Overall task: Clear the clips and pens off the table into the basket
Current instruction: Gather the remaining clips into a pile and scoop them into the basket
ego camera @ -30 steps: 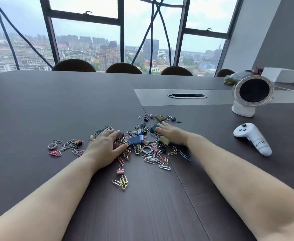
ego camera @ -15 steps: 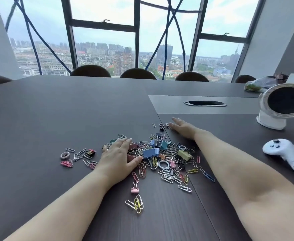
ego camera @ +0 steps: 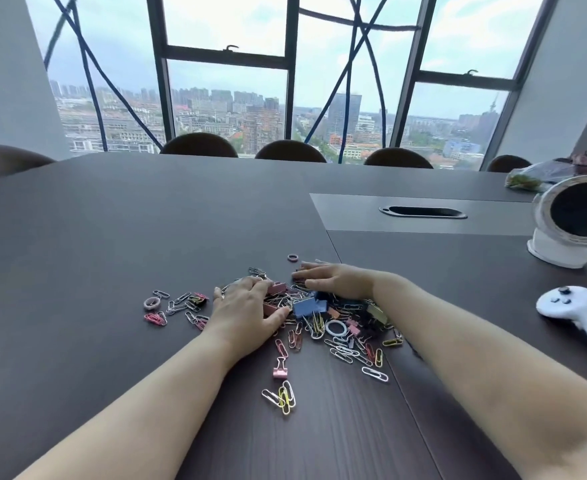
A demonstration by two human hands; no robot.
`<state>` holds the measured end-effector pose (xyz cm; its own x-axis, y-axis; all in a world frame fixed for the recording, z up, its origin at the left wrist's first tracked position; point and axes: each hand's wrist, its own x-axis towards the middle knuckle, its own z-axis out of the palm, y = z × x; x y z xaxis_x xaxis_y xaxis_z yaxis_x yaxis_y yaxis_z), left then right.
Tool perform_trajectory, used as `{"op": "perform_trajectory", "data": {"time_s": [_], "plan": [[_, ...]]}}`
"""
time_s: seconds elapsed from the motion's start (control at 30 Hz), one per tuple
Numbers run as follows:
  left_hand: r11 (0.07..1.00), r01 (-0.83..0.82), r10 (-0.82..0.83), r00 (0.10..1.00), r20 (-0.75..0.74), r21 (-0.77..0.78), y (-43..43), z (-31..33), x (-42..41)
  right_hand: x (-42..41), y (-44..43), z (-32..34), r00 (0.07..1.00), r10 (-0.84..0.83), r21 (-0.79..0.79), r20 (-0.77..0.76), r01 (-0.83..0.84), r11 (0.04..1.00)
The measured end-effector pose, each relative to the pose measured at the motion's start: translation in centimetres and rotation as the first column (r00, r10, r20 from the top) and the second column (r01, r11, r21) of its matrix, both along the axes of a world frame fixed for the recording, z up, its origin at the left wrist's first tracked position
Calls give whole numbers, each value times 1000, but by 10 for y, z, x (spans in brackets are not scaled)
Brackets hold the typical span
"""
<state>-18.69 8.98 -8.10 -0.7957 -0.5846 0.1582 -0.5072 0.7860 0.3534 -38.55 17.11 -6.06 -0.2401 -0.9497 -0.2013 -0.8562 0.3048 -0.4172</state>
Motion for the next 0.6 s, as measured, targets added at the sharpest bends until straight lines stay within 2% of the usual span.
{"op": "perform_trajectory", "data": {"time_s": [0.13,0.23,0.3,0.33,0.4,0.5,0.6], "plan": [[999,-17,17,1000,-8,-47,4,2,4,25,37,5,995,11,-7,102,-10,1000],[993,8,-2,999,50,-120,10,8,15,37,71,15,962,-86,-180,260,135,974],[988,8,5,997,82,-157,12,14,22,38,96,16,963,-225,-288,148,259,922],[988,7,6,997,83,-154,13,18,25,38,109,14,951,-302,-290,69,309,906],[991,63,-49,992,116,-122,10,21,29,39,130,4,917,-393,-188,-72,374,908],[971,233,-235,920,313,47,4,21,33,54,135,-10,919,-375,-5,-126,377,926],[969,235,-246,896,369,76,-1,16,31,72,112,-13,931,-321,-53,-176,317,947]]}}
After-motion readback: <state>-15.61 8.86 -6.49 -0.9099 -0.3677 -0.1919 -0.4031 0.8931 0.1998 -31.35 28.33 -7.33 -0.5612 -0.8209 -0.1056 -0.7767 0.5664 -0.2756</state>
